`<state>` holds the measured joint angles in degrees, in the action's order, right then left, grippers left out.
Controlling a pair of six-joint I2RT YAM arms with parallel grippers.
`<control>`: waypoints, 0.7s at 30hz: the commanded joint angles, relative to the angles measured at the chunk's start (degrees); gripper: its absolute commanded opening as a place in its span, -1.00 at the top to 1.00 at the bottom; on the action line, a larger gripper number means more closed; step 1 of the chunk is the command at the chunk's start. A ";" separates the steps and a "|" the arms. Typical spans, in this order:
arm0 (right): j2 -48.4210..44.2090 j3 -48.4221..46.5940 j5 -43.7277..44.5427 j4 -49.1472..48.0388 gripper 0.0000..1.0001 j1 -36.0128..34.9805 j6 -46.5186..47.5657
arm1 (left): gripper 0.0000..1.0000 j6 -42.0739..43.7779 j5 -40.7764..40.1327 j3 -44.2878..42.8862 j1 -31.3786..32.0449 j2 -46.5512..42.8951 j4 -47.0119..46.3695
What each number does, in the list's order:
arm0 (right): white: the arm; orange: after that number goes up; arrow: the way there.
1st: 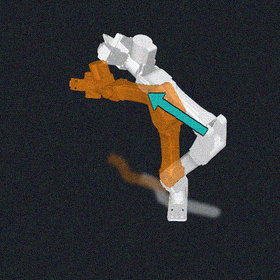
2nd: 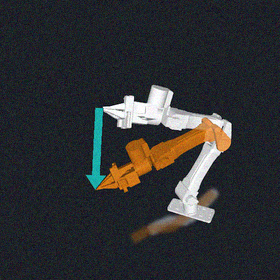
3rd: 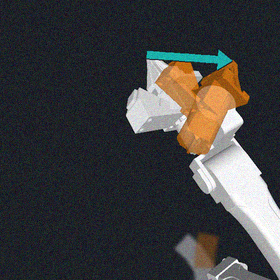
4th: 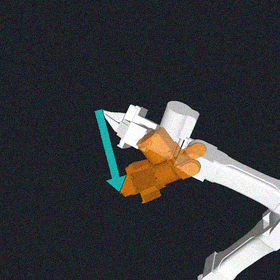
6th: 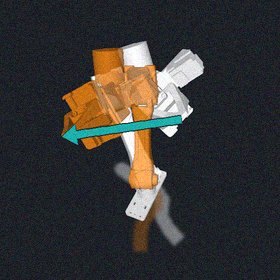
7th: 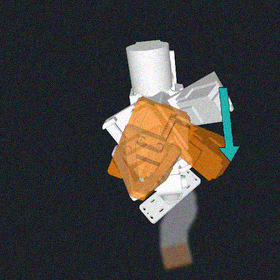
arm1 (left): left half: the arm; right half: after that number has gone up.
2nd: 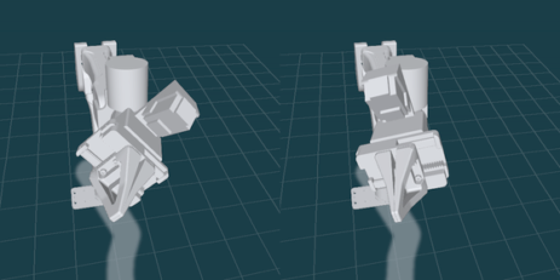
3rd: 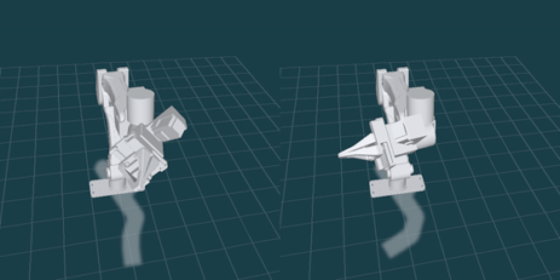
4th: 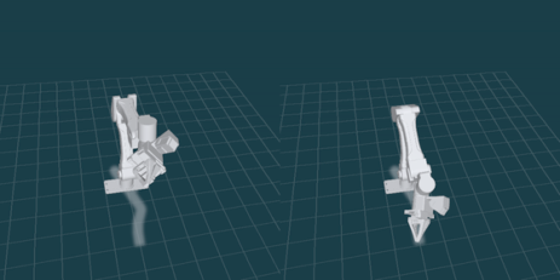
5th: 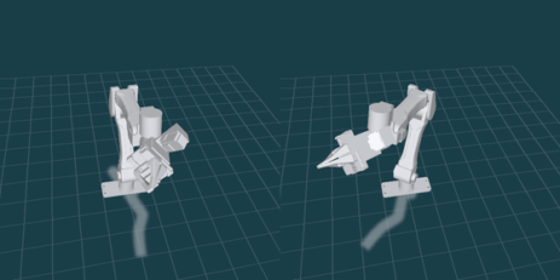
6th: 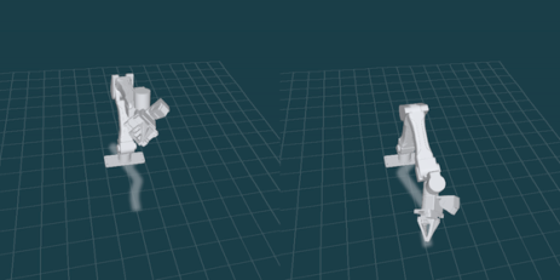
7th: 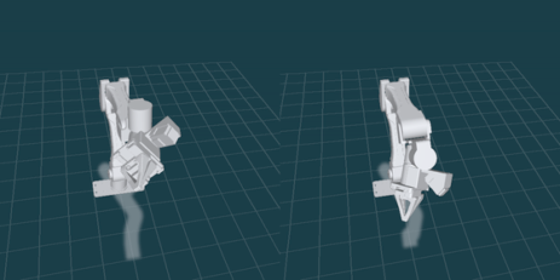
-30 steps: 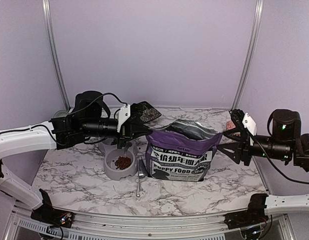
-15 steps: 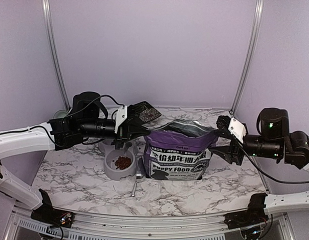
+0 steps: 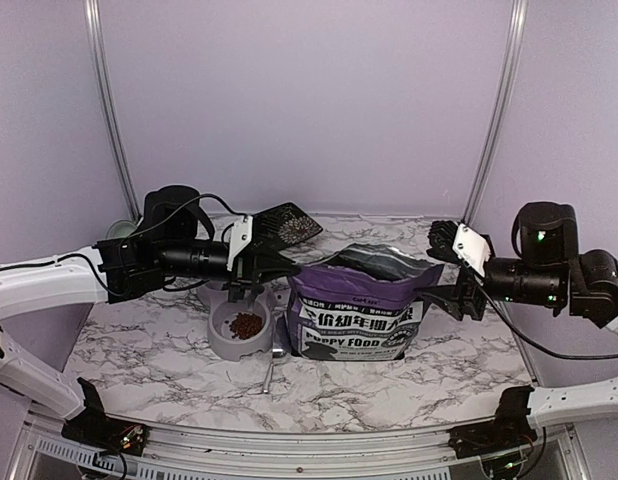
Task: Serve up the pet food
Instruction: Close the pet food bag at the center of the board.
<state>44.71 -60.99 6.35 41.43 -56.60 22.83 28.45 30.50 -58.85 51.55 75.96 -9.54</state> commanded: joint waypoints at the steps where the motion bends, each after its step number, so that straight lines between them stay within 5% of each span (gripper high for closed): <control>1: 2.44 -2.20 -3.79 2.06 -0.28 0.93 1.60 | 1.00 0.92 2.74 -0.39 0.04 -3.74 -3.96; 13: 8.31 -5.15 -12.62 5.57 -0.01 11.62 5.94 | 1.00 3.90 0.78 -1.36 1.30 -3.69 0.36; 21: 6.59 -4.92 -13.03 5.46 0.60 11.78 6.09 | 1.00 3.16 -1.53 -1.75 1.36 -3.64 0.45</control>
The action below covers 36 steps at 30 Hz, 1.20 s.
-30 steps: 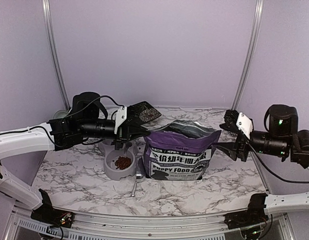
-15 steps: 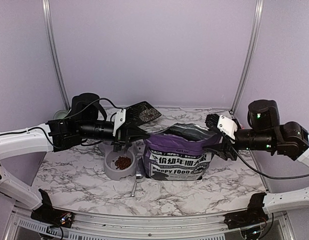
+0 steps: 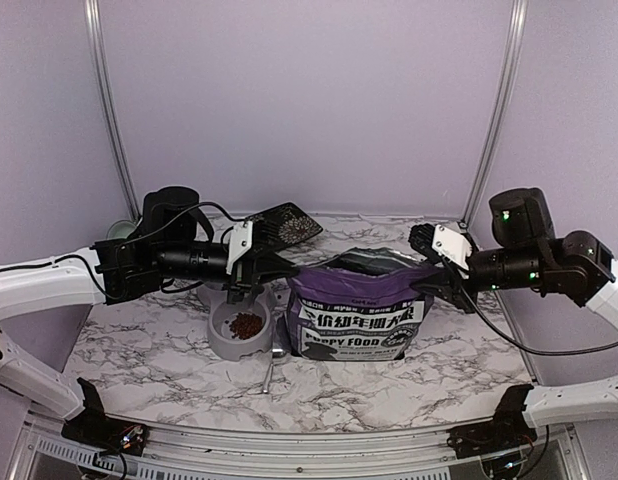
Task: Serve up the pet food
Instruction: Close the pet food bag at the center of the board, then press the seal on the pet food bag.
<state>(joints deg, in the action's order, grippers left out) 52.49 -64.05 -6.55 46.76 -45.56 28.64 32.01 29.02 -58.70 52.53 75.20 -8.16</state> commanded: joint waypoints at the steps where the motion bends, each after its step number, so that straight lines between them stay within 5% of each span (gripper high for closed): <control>1: -1.52 -1.81 0.06 0.21 0.71 0.80 0.27 | 1.00 -1.33 -1.04 -2.58 0.38 -2.68 -0.54; 5: -2.84 -0.77 -0.02 0.31 1.00 0.82 -0.22 | 1.00 -2.44 -2.64 -5.46 0.36 -1.56 2.97; 20: -5.32 -6.35 6.84 7.28 1.00 1.00 -3.02 | 1.00 -1.73 -18.30 -15.76 0.37 -1.44 16.18; 27: -5.73 -3.58 2.84 3.61 1.00 0.96 -4.42 | 0.99 -0.88 -13.66 -15.27 1.52 -0.55 16.18; 31: -5.65 -2.22 1.12 1.26 1.00 1.00 -4.68 | 0.08 -1.04 -9.90 -16.08 2.86 -0.22 16.13; 36: -6.11 -0.76 0.07 -0.91 1.00 1.00 -4.97 | -0.21 -1.45 -9.82 -20.65 8.86 3.57 17.81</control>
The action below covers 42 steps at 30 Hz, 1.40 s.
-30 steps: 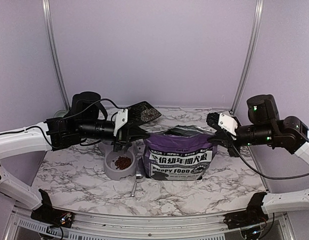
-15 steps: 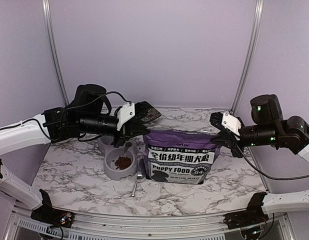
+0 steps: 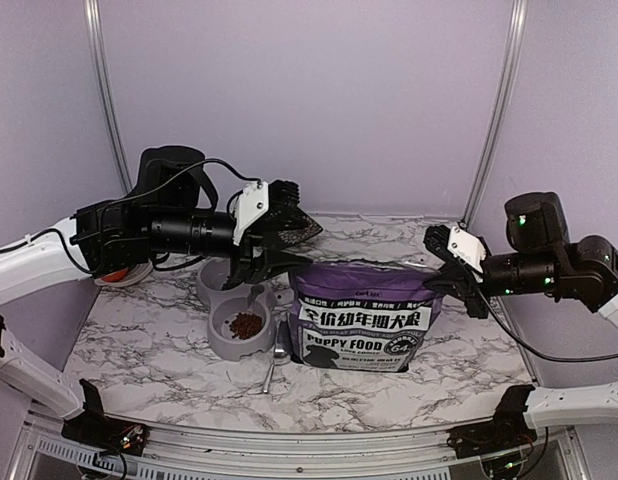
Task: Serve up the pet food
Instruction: Press the seal on the pet food bag.
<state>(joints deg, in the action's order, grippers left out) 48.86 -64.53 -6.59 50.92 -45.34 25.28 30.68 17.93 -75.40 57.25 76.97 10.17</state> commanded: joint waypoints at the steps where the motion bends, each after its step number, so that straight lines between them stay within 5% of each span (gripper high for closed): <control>1: -2.64 0.01 -0.03 -5.47 1.00 0.74 -1.69 | -0.27 -0.75 1.27 -5.09 4.91 2.96 -0.58; 19: -6.85 0.34 -4.20 -5.61 1.00 0.74 -2.30 | -0.05 -0.69 6.95 -34.38 10.89 30.19 11.90; 29: -7.03 -0.45 -5.34 -6.00 1.00 0.70 -1.97 | 0.30 3.87 -1.45 -35.07 12.35 33.46 13.50; 42: -7.80 -0.90 -6.02 -6.01 1.00 0.72 -2.28 | 0.50 7.76 -11.53 -37.01 12.52 35.68 17.80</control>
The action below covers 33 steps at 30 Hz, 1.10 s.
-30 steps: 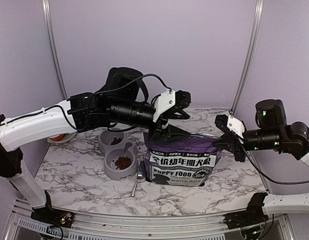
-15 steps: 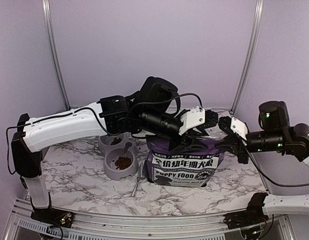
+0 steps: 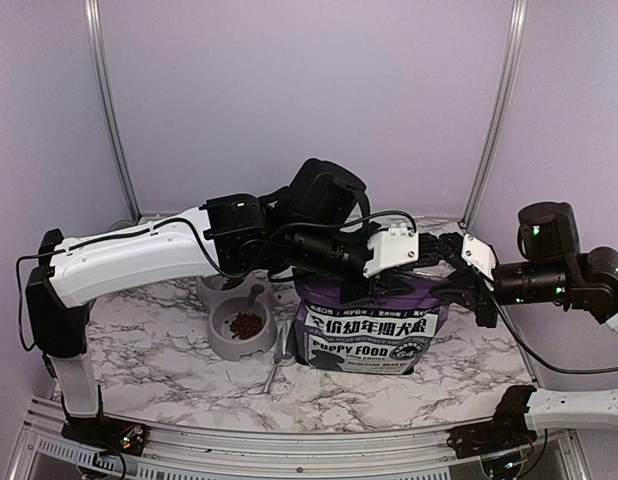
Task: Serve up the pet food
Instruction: Press the seal on the pet food bag.
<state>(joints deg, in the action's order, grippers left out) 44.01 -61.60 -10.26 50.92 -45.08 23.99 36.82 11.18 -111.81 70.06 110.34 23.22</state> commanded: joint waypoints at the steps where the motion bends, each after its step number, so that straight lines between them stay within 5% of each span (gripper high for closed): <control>1: -3.04 -3.91 -2.50 -6.01 1.00 0.44 -1.05 | 0.52 2.00 -5.64 -0.86 -0.28 2.51 5.18; 5: -3.35 -4.25 -2.94 -6.07 1.00 0.48 -1.36 | 0.65 4.03 -7.88 -1.95 -0.28 3.06 7.54; 8: -3.70 -4.33 -3.31 -6.28 1.00 0.46 -1.48 | 1.00 4.50 -8.81 -2.66 -0.28 3.08 8.31; 13: -4.06 -3.68 -3.65 -7.05 1.00 0.43 -1.79 | 1.00 4.81 -10.13 -4.44 0.14 2.56 8.92; 17: -4.44 -2.52 -4.23 -8.46 0.19 0.44 -2.87 | 1.00 4.64 -10.17 -5.07 0.16 2.29 9.11; 19: -4.52 -1.88 -4.54 -9.00 0.02 0.47 -2.98 | 1.00 3.81 -9.50 -5.47 0.16 2.29 9.26; 33: -1.63 0.83 -6.78 -11.62 0.08 0.44 -0.52 | 1.00 1.50 -2.63 -4.64 0.16 1.34 7.65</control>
<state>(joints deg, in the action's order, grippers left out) 40.97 -60.82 -16.14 40.75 -44.82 22.52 39.22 6.90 -116.46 70.78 112.25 28.67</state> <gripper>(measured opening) 0.473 0.021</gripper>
